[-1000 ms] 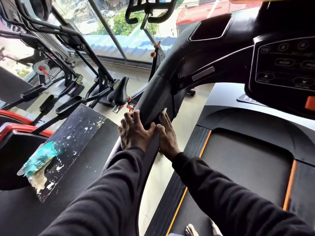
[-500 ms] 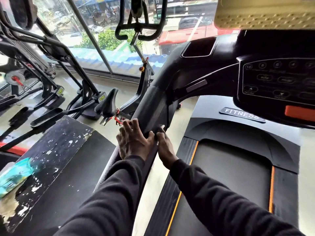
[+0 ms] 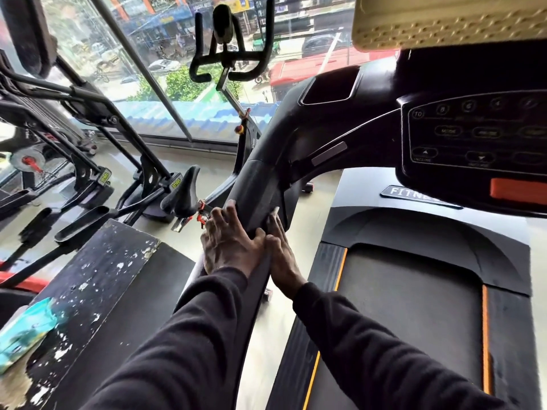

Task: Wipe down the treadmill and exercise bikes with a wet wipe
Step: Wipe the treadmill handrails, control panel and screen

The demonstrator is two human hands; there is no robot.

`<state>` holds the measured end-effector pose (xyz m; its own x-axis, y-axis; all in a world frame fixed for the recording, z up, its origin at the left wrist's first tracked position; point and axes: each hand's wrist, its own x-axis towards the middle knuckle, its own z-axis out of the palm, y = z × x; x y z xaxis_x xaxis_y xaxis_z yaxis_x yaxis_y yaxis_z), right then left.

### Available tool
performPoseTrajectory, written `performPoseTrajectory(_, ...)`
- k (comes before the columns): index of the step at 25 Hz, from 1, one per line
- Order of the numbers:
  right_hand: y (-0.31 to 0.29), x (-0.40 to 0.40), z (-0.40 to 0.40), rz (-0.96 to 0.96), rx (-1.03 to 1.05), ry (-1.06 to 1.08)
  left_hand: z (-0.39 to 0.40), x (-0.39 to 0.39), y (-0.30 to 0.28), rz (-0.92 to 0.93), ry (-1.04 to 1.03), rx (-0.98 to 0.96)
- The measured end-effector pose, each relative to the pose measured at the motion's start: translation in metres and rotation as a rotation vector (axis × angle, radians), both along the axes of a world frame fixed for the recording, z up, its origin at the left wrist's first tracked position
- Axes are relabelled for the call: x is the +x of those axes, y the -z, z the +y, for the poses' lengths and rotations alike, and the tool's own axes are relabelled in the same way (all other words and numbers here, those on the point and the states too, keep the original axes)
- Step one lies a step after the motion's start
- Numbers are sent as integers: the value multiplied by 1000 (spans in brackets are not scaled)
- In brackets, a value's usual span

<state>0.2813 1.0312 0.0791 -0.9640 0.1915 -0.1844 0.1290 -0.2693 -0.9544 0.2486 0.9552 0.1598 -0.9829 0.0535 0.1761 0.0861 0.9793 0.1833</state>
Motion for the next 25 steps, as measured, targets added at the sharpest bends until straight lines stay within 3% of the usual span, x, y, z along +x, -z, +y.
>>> performPoseTrajectory(3, 2, -7, 6, -72, -20, 35, 1, 1, 0, 23, 0, -10)
performPoseTrajectory(6, -6, -9, 3, 22, 85, 85, 2, -2, -2, -17, -21, -1)
performPoseTrajectory(10, 3, -19, 6, -32, 8, 64, 4, 2, -2, -46, -32, -31)
performPoseTrajectory(14, -4, -22, 6, 63, 118, 107, 5, 0, -6, -48, -47, -21)
performPoseTrajectory(18, 0, -28, 13, -38, 48, 107, 7, 3, -7, -102, -63, -35)
performPoseTrajectory(21, -8, -34, 13, 94, 158, 163, 7, -2, -7, -47, -57, -15)
performPoseTrajectory(25, 1, -40, 16, -12, 25, 157, 9, 1, -4, -50, -60, -54)
